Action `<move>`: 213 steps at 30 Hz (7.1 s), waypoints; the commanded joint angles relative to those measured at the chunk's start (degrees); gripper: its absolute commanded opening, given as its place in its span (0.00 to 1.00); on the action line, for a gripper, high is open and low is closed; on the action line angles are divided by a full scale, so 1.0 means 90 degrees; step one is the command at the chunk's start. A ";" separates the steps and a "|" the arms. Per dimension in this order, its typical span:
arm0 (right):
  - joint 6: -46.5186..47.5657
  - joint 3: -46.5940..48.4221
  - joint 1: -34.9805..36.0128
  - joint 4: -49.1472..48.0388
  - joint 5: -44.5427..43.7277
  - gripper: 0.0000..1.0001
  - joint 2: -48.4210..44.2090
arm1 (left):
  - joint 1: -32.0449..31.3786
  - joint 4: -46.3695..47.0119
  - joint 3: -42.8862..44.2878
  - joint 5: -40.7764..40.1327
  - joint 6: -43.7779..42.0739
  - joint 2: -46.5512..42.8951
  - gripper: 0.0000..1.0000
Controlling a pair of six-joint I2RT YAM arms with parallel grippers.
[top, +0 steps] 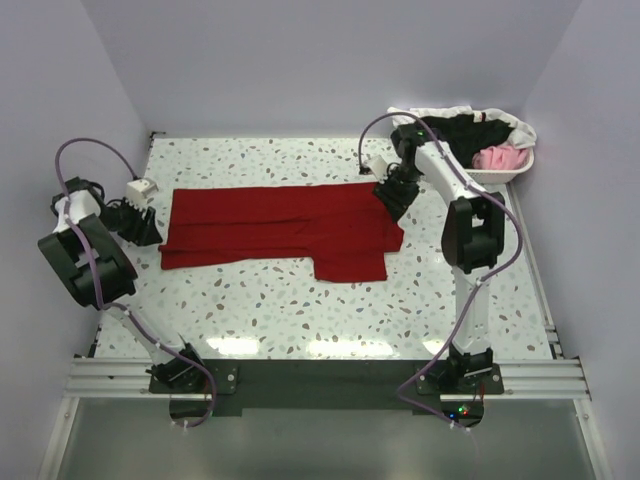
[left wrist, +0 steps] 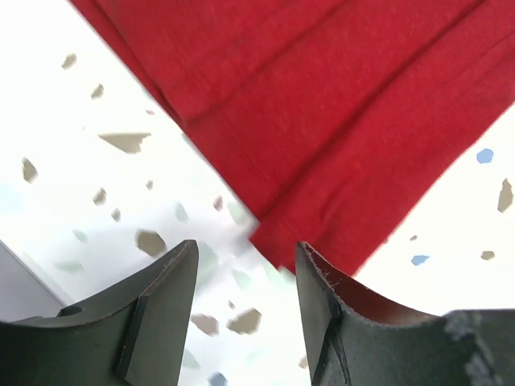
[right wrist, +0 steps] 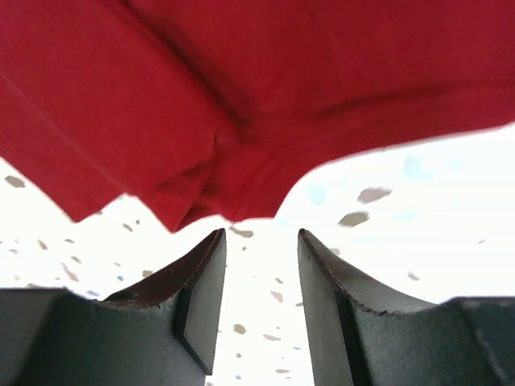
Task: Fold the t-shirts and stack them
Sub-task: Fold the tshirt
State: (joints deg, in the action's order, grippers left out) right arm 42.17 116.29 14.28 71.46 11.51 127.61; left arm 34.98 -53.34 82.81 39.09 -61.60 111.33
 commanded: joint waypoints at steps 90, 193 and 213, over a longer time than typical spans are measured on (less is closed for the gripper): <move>-0.3493 -0.5127 -0.0044 -0.1923 0.1427 0.56 -0.3036 | 0.0302 -0.0168 -0.1729 0.0949 0.0409 -0.1725 0.54; -0.5037 -0.1437 -0.0181 -0.3692 0.2061 0.00 -0.1689 | 0.0303 0.1405 -0.0617 0.0471 0.3661 -0.0173 0.00; -0.5047 -0.1280 -0.0239 -0.3800 0.1680 0.00 -0.1572 | 0.0293 0.1571 -0.0509 0.0373 0.3720 -0.0026 0.00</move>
State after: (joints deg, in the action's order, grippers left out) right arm -2.59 102.19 12.40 39.90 27.88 113.34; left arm 37.15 -41.19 75.77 41.36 -29.06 111.42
